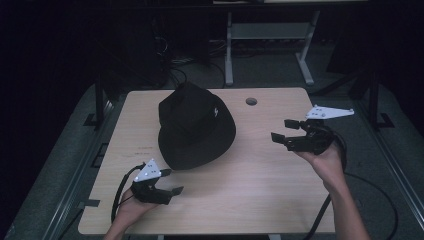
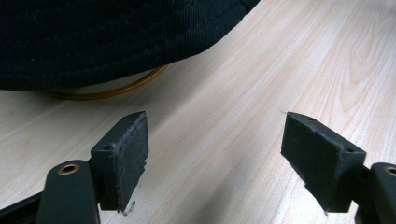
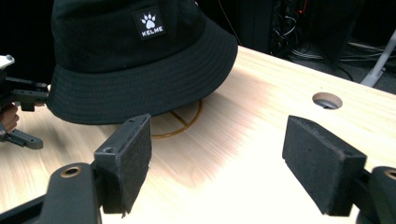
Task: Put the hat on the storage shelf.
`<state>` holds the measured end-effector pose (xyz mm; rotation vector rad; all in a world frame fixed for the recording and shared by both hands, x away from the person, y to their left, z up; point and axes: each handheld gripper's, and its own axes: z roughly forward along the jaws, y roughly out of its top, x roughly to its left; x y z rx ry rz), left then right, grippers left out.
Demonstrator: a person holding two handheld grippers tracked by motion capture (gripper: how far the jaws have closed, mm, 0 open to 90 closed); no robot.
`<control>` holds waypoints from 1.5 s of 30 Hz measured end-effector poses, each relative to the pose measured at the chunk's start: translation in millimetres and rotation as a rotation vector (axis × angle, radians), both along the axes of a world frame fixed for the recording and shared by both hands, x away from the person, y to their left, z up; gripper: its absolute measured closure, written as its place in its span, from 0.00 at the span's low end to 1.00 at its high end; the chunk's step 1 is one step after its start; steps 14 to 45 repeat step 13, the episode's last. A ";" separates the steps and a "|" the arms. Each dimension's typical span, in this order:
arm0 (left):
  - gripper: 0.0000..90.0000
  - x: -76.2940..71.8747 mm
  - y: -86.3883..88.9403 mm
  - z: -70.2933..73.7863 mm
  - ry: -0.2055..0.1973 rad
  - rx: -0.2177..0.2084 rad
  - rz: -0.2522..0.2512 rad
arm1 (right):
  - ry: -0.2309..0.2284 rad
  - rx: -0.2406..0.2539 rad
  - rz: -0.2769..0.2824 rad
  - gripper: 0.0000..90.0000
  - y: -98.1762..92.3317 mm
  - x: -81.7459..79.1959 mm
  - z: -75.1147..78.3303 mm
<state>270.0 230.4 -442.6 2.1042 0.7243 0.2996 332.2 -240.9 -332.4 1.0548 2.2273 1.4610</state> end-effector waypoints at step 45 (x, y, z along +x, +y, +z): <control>0.25 -2.2 -1.3 1.7 0.000 -0.013 -0.007 | 0.024 0.007 -0.020 0.23 -19.9 -23.2 -20.9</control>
